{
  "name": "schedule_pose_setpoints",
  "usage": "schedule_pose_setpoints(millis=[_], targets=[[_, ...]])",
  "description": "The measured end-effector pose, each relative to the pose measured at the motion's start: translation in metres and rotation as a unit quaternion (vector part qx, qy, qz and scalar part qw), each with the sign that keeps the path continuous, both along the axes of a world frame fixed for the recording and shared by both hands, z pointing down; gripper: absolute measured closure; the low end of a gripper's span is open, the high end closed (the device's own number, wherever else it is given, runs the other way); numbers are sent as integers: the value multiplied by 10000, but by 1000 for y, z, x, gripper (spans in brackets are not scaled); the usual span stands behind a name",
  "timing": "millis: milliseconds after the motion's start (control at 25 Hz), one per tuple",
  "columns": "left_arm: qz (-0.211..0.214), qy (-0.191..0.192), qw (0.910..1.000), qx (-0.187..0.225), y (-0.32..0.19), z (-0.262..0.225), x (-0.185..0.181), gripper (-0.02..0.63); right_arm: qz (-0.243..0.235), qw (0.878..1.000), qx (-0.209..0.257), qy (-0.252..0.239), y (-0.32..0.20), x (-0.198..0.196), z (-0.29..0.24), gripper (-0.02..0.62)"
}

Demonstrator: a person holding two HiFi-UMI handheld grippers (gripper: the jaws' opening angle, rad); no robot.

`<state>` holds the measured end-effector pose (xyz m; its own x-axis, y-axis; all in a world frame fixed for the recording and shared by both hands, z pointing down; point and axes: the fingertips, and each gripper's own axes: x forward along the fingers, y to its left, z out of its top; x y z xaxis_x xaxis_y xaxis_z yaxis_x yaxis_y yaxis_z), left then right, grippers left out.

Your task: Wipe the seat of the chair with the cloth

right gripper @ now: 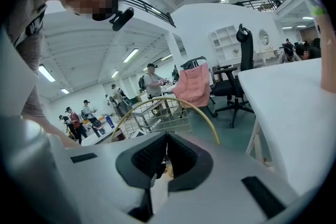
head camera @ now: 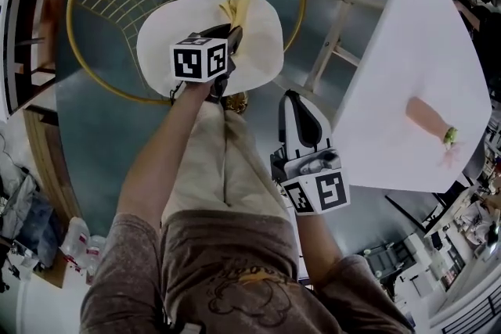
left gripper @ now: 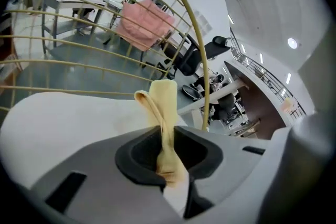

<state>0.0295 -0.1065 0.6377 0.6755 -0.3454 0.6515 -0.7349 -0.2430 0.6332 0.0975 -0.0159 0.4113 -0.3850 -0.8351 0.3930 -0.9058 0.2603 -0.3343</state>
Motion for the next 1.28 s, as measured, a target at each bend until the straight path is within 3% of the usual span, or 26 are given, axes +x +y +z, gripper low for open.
schedule_pose_setpoints(millis=[240, 560, 720, 960, 1280], targets=[[-769, -581, 9953, 79, 14, 12, -92, 531, -290, 9996, 47, -30, -3, -19, -1, 568], [-1605, -1370, 9775, 38, 43, 11, -207, 531, -672, 9977, 46, -52, -5, -37, 0, 568], [-1853, -1692, 9680, -6, 49, 7, -234, 531, -769, 9970, 31, -73, -11, -29, -5, 568], [-1879, -2267, 9557, -15, 65, 20, -277, 531, -869, 9962, 41, -10, -8, -46, 3, 568], [-1771, -2354, 9553, -266, 73, 34, -273, 531, -892, 9960, -2, 0, -8, -45, 5, 568]])
